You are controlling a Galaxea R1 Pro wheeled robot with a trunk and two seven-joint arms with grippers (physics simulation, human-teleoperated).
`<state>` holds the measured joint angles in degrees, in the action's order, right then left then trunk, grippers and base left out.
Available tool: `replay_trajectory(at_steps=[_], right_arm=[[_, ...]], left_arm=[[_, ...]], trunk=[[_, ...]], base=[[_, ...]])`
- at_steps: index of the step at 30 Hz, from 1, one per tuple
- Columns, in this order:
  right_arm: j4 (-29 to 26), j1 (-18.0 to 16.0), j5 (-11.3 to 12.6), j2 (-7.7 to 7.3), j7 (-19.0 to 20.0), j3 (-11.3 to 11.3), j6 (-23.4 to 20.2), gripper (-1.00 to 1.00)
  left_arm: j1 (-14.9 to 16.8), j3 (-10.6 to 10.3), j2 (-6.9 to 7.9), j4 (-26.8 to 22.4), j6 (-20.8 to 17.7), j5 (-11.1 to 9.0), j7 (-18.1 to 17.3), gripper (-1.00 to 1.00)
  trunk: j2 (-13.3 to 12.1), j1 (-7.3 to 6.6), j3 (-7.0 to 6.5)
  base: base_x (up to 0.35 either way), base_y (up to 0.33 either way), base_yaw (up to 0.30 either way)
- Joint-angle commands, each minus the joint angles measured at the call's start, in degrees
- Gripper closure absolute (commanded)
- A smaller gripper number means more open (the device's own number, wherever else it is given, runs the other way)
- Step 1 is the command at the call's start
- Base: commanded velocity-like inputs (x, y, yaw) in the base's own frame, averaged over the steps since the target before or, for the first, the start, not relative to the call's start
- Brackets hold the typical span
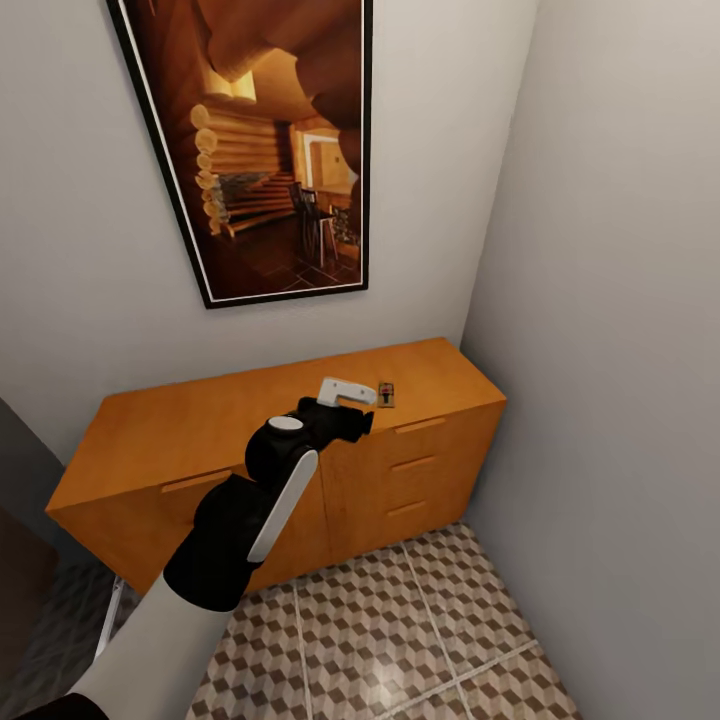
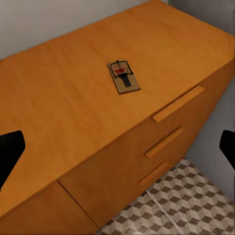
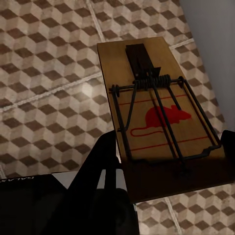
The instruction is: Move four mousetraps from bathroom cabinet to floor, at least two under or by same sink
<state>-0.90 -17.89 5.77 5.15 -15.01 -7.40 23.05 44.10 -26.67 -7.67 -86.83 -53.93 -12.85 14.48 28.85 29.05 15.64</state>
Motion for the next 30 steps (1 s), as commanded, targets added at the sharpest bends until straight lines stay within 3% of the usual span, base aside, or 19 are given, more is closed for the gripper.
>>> replay_trajectory(at_steps=[1,8,30], right_arm=[[0.05,-0.04,0.65,0.02,-0.17,-0.50,0.24,1.00],[0.06,-0.04,0.65,0.03,0.00,-0.51,0.24,1.00],[0.10,-0.04,0.65,0.03,0.07,-0.51,0.24,1.00]], left_arm=[[0.05,-0.03,-0.01,0.00,0.41,-0.68,0.60,-1.00],[0.04,0.03,-0.13,0.87,3.06,-0.84,1.44,-1.00],[-0.10,0.04,0.23,2.01,3.39,-0.86,1.87,-1.00]], trunk=[[0.09,0.02,0.09],[0.09,0.02,0.09],[0.09,0.02,0.09]], base=[[0.000,0.000,0.000],[0.000,0.000,0.000],[0.003,-0.007,0.000]])
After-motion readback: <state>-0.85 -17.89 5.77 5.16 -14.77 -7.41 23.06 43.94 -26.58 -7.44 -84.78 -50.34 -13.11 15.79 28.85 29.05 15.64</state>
